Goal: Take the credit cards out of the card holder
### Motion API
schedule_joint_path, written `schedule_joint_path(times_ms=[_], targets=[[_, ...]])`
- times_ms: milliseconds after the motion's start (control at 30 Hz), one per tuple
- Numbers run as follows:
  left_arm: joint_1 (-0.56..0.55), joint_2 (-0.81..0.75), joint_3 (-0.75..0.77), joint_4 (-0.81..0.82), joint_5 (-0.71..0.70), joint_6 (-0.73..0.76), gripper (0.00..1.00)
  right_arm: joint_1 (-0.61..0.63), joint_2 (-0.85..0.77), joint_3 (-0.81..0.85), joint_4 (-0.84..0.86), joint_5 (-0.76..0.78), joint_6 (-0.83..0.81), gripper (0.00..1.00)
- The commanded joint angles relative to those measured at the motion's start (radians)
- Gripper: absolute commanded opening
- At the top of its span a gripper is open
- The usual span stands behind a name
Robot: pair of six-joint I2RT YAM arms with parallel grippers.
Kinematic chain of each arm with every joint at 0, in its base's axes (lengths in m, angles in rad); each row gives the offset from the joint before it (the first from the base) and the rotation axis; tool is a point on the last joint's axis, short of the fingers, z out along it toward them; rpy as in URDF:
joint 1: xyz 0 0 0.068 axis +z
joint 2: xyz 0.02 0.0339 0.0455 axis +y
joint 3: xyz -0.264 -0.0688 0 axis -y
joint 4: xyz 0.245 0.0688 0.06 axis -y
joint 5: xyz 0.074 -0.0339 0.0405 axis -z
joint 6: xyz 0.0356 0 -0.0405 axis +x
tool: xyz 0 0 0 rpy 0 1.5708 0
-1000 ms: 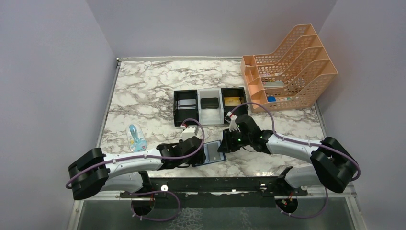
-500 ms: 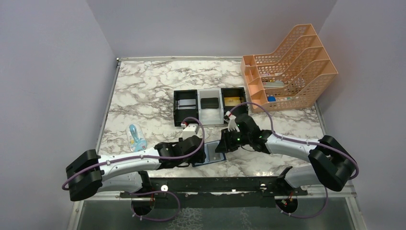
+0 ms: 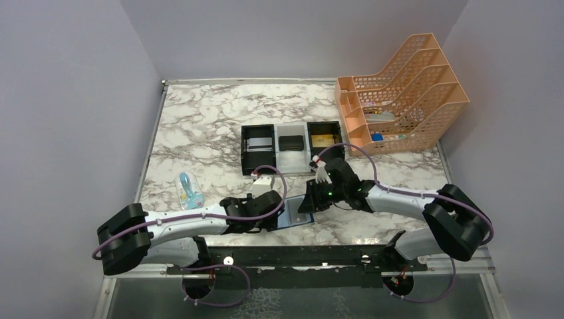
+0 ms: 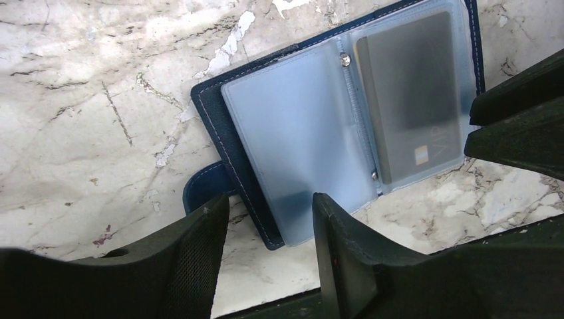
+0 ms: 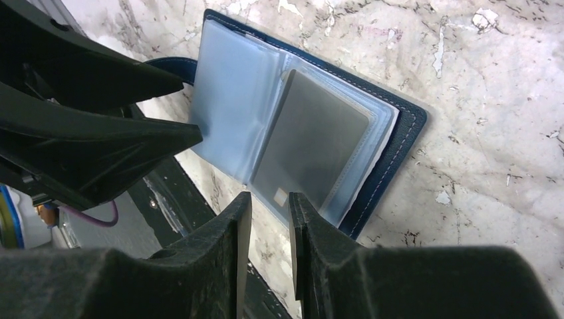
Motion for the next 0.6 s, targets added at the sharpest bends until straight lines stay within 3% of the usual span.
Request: schedule_joint_path(times_ms=[0, 200, 567], targets=[[-0.004, -0.020, 0.011, -0.019, -0.039, -0.010, 0.50, 0.001, 0.018, 0.012, 0.002, 0.022, 0.012, 0.28], [-0.005, -0.022, -0.008, -0.019, -0.033, -0.011, 0.40, 0.001, 0.052, 0.024, -0.028, 0.056, 0.001, 0.32], [-0.005, -0.006, -0.024, -0.007, -0.032, -0.007, 0.32, 0.000, 0.094, 0.021, -0.024, 0.041, 0.001, 0.34]])
